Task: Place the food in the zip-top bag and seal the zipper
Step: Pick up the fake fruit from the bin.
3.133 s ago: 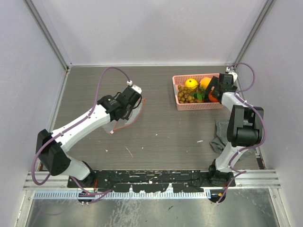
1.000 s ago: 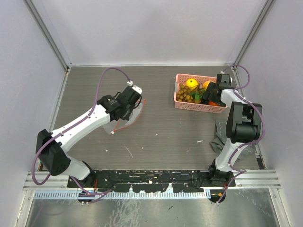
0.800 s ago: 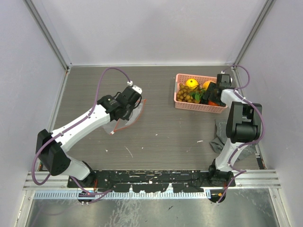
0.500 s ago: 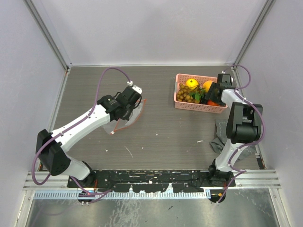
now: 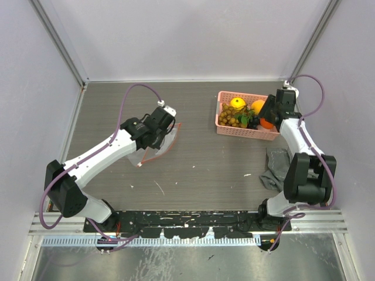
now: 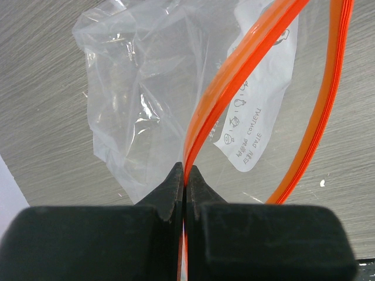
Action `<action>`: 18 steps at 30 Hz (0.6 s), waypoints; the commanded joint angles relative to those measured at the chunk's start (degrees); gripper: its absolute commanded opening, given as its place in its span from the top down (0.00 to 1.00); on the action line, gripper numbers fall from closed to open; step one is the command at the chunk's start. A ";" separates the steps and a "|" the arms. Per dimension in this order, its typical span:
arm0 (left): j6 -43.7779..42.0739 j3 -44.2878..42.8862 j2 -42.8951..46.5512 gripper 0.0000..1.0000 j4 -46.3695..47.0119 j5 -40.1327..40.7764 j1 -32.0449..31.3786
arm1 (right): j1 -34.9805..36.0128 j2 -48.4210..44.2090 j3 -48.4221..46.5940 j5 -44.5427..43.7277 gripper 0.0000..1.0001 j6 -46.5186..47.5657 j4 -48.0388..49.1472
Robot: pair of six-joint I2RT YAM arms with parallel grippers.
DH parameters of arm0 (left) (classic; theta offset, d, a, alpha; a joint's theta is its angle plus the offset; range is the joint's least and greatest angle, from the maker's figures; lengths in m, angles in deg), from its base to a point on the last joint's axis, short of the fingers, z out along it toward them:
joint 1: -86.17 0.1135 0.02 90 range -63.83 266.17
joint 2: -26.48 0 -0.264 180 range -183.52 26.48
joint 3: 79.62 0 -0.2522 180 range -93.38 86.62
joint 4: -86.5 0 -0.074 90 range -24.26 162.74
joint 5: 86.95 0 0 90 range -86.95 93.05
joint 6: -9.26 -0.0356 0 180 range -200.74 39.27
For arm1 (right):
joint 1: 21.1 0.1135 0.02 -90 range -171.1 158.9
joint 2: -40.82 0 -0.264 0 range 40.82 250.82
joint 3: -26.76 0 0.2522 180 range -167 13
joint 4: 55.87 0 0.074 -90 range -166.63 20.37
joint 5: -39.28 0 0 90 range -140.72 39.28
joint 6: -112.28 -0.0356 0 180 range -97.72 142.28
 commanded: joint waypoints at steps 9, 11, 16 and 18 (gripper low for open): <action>4.02 -2.05 1.73 1.00 0.60 -4.62 0.19 | 10.43 -18.38 7.66 8.46 0.76 -7.79 5.00; 5.26 -2.46 1.60 1.00 0.17 -3.51 0.18 | 13.14 -20.83 9.25 8.61 0.76 -9.51 6.05; 7.91 -4.28 0.89 1.00 -1.84 0.17 0.21 | 20.19 -26.65 14.23 10.78 0.77 -16.05 12.38; 9.17 -4.85 1.05 1.00 -2.71 0.94 0.18 | 23.69 -27.78 15.44 10.75 0.77 -18.15 14.74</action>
